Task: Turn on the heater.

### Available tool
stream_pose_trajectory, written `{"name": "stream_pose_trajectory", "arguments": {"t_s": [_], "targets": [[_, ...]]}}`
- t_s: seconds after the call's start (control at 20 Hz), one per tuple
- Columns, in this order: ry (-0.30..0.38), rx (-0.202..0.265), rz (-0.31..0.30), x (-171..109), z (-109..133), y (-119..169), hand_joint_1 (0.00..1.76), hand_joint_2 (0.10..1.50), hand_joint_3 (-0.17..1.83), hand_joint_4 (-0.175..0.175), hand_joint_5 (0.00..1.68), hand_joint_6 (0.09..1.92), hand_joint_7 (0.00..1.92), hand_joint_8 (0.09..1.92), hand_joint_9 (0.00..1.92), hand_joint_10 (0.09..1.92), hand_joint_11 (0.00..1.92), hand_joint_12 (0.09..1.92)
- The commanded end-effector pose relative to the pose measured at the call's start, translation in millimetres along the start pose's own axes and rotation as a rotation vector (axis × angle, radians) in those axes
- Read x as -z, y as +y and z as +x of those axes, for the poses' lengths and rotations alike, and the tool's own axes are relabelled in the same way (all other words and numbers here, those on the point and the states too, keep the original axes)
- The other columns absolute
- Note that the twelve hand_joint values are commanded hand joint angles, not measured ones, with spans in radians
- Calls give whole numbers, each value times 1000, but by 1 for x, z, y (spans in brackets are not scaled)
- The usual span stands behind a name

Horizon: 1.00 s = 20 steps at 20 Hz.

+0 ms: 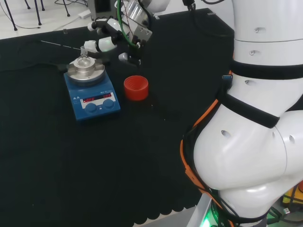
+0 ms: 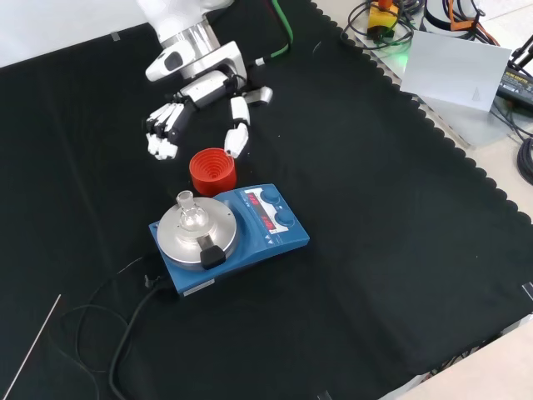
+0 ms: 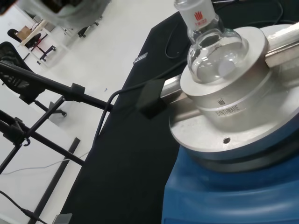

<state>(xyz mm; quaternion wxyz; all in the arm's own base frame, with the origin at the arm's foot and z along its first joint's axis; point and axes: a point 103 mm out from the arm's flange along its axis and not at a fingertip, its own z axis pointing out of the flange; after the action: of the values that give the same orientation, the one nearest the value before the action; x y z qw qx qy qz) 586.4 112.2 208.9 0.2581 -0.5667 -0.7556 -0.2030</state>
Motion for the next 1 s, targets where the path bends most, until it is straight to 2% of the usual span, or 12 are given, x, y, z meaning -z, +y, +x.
{"name": "stream_pose_trajectory", "arguments": {"t_s": [0.05,0.25,0.45,0.5,0.6,0.7,0.85,1.0], "targets": [[43,78,12,5,21,-19,742,604,506,19,437,200,157,519,323,626,0,1214],[-24,39,24,17,17,-32,743,611,510,20,440,192,156,518,324,626,0,1227],[-84,-5,75,21,24,-42,755,615,525,22,443,164,166,524,333,632,0,1300],[-96,-16,78,22,26,-45,813,623,605,24,446,153,180,529,357,633,26,1348],[-117,-39,86,25,31,-50,939,628,788,26,469,154,259,555,446,627,136,1404],[-146,-55,98,26,34,-56,1009,622,888,26,478,168,342,578,543,614,283,1396],[-204,-81,131,26,36,-64,1051,612,946,22,476,197,451,599,681,575,468,1345],[-227,-103,154,24,37,-73,1092,611,980,11,462,302,604,603,874,495,730,1247]]}}
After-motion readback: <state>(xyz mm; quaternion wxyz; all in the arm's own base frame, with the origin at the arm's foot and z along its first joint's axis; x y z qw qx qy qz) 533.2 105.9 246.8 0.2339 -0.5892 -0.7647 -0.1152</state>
